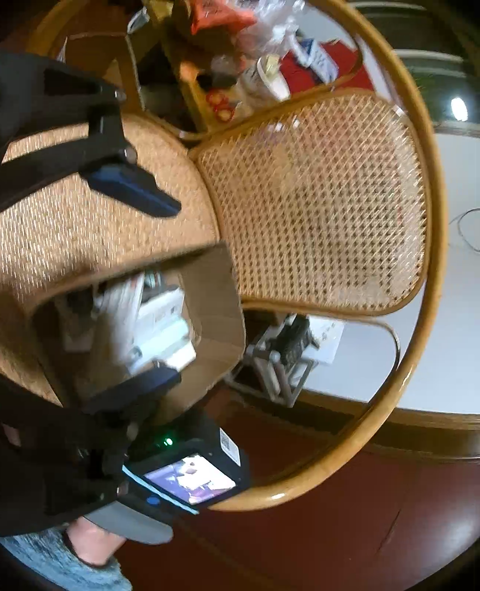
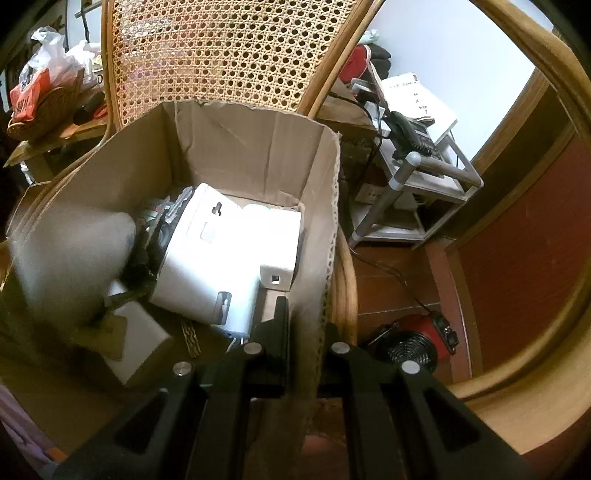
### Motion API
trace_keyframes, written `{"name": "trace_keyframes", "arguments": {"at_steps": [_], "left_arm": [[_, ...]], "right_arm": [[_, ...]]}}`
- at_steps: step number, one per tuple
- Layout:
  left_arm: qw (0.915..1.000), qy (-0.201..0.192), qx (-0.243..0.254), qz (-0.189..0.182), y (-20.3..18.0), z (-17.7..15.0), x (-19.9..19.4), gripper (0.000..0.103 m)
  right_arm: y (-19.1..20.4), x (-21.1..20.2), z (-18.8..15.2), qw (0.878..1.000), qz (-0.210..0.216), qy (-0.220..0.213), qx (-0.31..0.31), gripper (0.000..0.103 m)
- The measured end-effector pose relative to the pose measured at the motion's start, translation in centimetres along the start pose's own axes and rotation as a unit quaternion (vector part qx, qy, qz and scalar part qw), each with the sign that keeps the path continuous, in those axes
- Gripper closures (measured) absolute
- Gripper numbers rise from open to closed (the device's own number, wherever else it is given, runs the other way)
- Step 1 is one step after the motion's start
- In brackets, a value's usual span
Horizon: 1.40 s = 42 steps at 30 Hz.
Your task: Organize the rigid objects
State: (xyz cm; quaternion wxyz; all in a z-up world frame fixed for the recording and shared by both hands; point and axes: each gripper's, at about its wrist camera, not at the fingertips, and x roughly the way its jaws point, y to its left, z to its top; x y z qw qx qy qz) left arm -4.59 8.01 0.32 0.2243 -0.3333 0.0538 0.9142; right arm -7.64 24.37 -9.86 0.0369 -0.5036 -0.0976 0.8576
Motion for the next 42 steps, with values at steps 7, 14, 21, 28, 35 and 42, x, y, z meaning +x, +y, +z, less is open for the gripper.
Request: {"name": "trace_keyframes", "arguments": {"at_steps": [7, 14, 21, 28, 35, 42], "left_arm": [[0.9975, -0.005, -0.022, 0.066, 2.5, -1.3, -1.2, 0.003], [0.9879, -0.022, -0.025, 0.151, 4.8, -2.9, -2.9, 0.001], [0.9826, -0.063, -0.026, 0.173, 5.8, -3.6, -5.1, 0.001], [0.9766, -0.109, -0.026, 0.183, 5.7, -4.3, -7.4, 0.001], [0.9727, -0.128, -0.025, 0.192, 5.6, -4.8, -8.5, 0.000], [0.9723, -0.145, -0.031, 0.181, 5.2, -6.1, -9.8, 0.000]], "right_arm": [[-0.3, -0.4, -0.1, 1.000, -0.001, -0.006, 0.004, 0.094], [-0.7, -2.5, 0.5, 0.999, -0.004, -0.041, 0.018, 0.094], [-1.0, -5.1, 0.8, 0.996, -0.001, -0.082, 0.035, 0.090], [0.2, -9.8, 0.2, 0.986, 0.030, -0.160, 0.043, 0.040], [1.8, -14.0, -2.3, 0.966, 0.033, -0.252, 0.048, 0.000], [2.6, -17.0, -5.3, 0.945, 0.043, -0.319, 0.065, 0.000]]}}
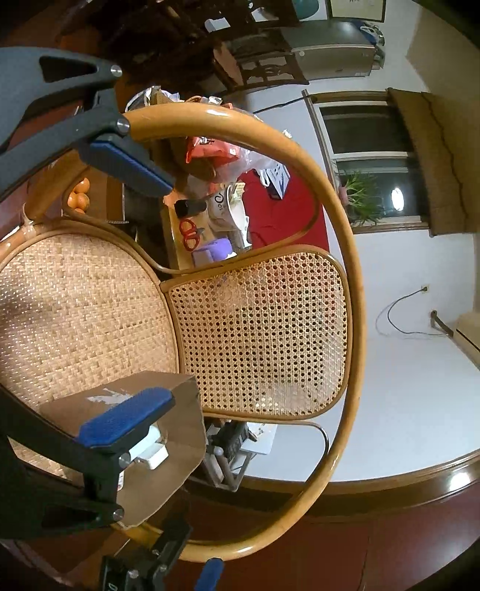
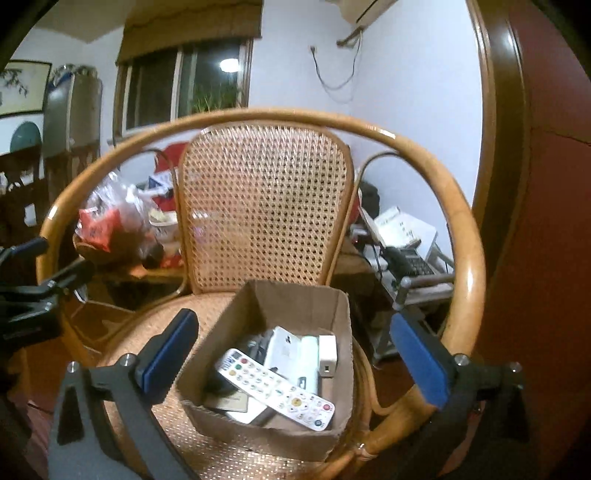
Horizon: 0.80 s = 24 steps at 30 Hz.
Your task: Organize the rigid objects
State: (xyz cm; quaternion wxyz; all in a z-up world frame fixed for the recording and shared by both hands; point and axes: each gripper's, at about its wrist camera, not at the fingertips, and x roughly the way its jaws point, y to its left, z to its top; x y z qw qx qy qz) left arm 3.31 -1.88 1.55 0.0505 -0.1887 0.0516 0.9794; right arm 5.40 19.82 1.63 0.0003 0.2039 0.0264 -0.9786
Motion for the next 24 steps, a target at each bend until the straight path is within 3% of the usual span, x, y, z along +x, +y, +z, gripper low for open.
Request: {"name": "trace_keyframes", "arguments": {"at_steps": [7, 13, 24], "left_arm": [[1.0000, 0.005, 0.007, -0.001, -0.1, -0.9, -0.4, 0.000], [0.9988, 0.042, 0.024, 0.001, -0.5, -2.1, 0.9, 0.000], [0.9983, 0.042, 0.039, 0.001, -1.2, -2.6, 0.6, 0.000]], "right_arm": [[-0.4, -2.2, -1.3, 1.000, 0.003, -0.015, 0.002, 0.000], [-1.6, -1.2, -2.4, 0.999, -0.023, 0.025, 0.007, 0.000], [-2.3, -1.0, -2.8, 0.999, -0.018, 0.032, 0.017, 0.000]]}}
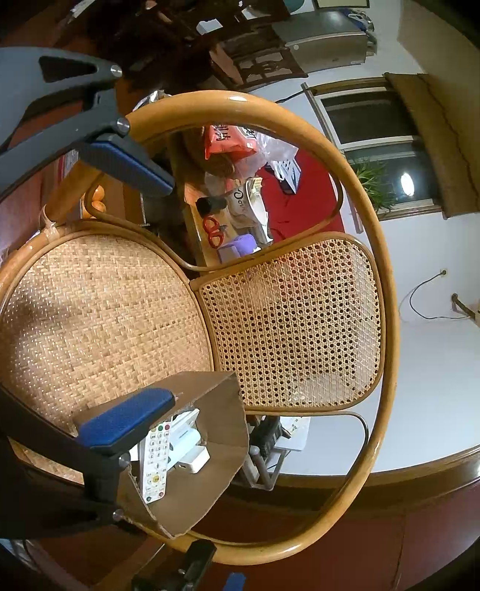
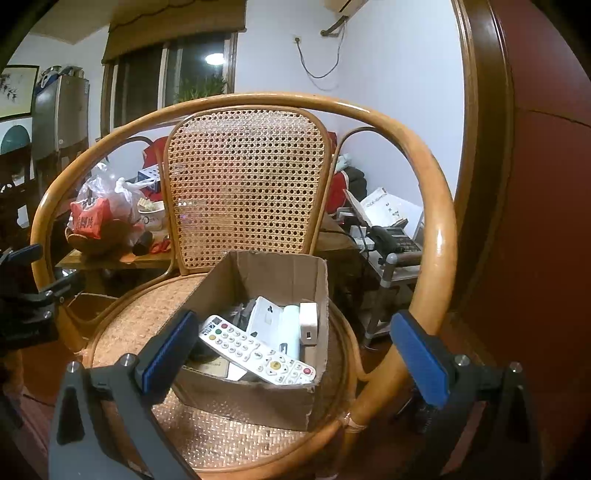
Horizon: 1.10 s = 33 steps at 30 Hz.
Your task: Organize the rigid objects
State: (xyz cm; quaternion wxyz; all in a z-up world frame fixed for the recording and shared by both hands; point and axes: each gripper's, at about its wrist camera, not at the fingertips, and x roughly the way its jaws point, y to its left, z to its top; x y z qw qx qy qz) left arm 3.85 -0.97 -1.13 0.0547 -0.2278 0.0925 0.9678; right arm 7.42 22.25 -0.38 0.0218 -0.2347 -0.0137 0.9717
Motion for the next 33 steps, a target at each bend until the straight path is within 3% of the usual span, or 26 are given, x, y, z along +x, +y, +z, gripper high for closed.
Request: {"name": "trace_keyframes", "arguments": {"at_steps": [13, 33], "left_arm": [[1.0000, 0.005, 0.002, 0.000, -0.2, 0.1, -0.1, 0.000], [0.9998, 0.008, -0.014, 0.013, 0.6, 0.0, 0.2, 0.000]], "right_arm": [[1.5, 0.1, -0.2, 1.000, 0.002, 0.001, -0.028, 0.000], [0.7, 0.2, 0.0, 1.000, -0.006, 0.003, -0.007, 0.000]]}}
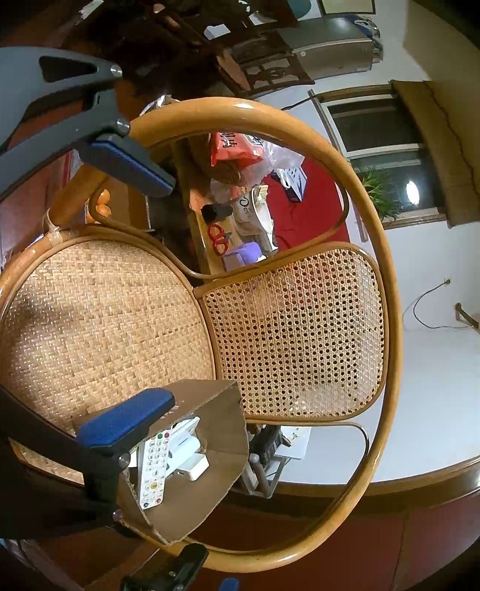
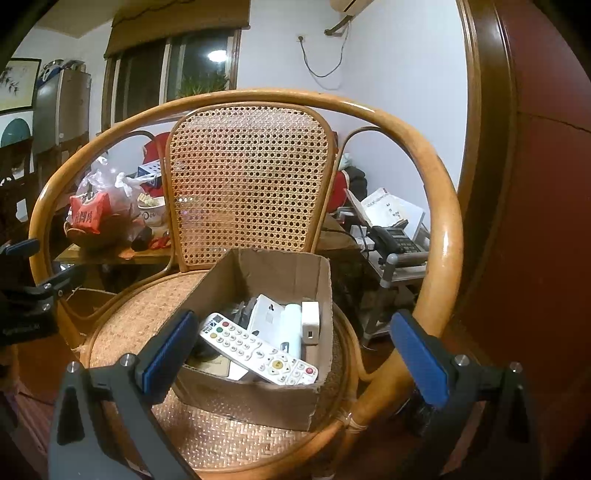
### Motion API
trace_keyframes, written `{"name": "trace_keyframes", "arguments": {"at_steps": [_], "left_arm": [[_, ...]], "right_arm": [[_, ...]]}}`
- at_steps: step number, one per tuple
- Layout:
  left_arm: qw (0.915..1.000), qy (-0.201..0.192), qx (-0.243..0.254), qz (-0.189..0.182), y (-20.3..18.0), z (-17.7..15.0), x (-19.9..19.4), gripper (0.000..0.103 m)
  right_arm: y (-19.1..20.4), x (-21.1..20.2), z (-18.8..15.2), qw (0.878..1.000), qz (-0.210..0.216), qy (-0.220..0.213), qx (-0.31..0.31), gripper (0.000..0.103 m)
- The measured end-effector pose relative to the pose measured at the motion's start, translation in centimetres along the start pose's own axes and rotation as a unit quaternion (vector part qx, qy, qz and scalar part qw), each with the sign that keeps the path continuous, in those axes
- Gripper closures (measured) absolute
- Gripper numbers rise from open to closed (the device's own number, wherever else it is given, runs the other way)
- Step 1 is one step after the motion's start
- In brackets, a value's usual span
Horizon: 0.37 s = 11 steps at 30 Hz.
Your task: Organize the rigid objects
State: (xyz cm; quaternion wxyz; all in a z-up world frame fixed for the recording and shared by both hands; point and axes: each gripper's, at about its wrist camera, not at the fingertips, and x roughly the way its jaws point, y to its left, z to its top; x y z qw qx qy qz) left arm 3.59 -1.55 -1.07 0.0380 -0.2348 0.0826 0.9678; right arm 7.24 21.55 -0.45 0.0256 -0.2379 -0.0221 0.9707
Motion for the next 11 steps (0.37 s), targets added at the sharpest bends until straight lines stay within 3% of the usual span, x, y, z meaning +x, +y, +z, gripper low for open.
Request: {"name": "trace_keyframes", "arguments": {"at_steps": [11], "left_arm": [[1.0000, 0.000, -0.003, -0.002, 0.39, -0.05, -0.04, 0.000]], "right_arm": [[-0.20, 0.07, 0.05, 1.000, -0.001, 0.000, 0.003, 0.000]]}}
